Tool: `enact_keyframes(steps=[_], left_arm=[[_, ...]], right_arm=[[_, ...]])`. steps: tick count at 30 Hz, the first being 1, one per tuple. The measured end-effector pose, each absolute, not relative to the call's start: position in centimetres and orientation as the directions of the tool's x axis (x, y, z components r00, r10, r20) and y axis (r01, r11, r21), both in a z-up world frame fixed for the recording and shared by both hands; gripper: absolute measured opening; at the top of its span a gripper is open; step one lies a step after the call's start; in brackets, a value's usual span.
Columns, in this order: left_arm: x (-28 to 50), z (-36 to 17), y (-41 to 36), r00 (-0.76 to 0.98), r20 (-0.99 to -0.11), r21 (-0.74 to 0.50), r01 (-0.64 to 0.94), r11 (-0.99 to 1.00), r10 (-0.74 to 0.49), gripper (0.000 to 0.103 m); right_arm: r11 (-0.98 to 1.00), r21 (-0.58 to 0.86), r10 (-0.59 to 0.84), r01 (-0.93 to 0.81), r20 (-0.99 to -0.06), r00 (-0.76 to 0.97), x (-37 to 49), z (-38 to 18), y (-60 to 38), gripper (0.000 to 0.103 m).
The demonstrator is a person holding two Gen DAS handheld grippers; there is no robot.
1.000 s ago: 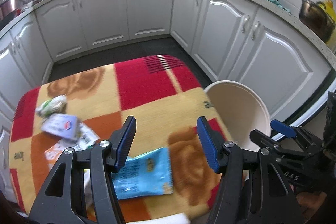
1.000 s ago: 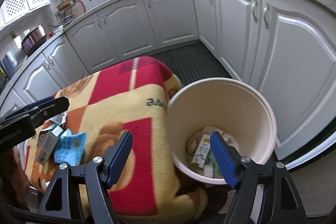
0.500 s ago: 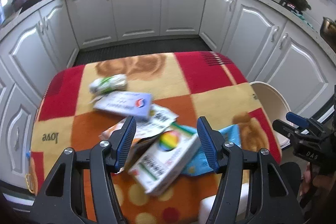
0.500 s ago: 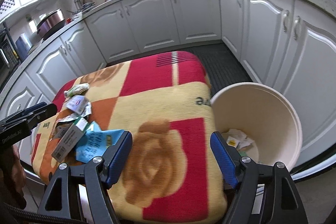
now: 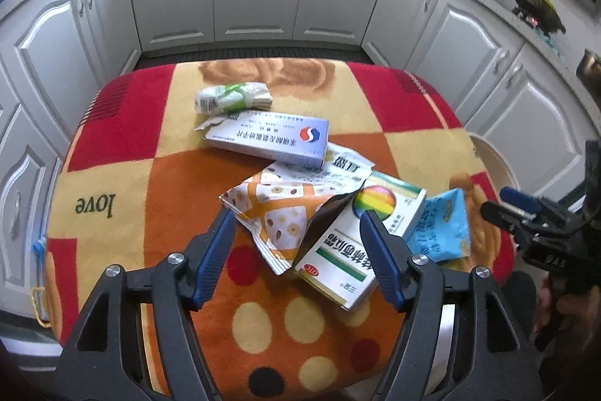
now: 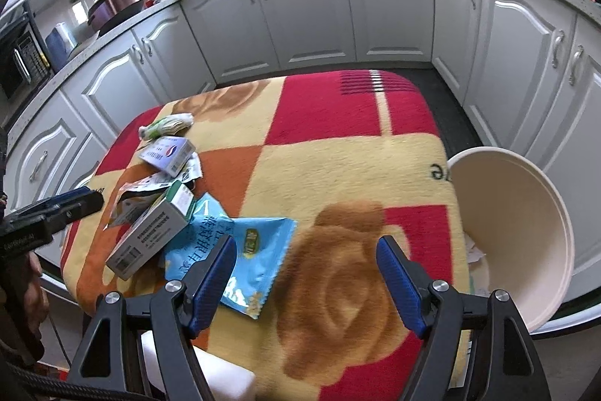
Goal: Collect trash
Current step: 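Grasp the orange-white snack wrapper with the left tool while the right grasps the blue packet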
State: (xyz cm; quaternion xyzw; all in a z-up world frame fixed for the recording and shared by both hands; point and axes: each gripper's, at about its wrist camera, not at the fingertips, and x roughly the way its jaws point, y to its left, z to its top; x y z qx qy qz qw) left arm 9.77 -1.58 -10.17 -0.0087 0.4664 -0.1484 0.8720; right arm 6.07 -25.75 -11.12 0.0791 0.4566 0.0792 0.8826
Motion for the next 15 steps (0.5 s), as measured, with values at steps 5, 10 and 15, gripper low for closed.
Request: enact_keyframes(steps=[5,10,15], left_arm=[[11.4,-11.5,-2.3,0.514,-0.820,-0.135,0.255,0.957,-0.253,0.068],[12.5,-12.5,-3.0,0.523,-0.824,-0.077,0.279,0.957,-0.218,0.068],[13.5,-13.3,-3.1,0.532,-0.823,-0.043,0.293,0.955,-0.200,0.067]], right_arm=[[0.973,0.214,0.224,-0.083,-0.804,0.551,6.3,-11.8,-25.0,0.075],[0.970,0.228,0.241,-0.087,-0.825,0.511,6.5,-13.0,-24.7,0.075],[0.963,0.252,0.264,-0.091,-0.835,0.483,7.1,-14.3,-24.2,0.075]])
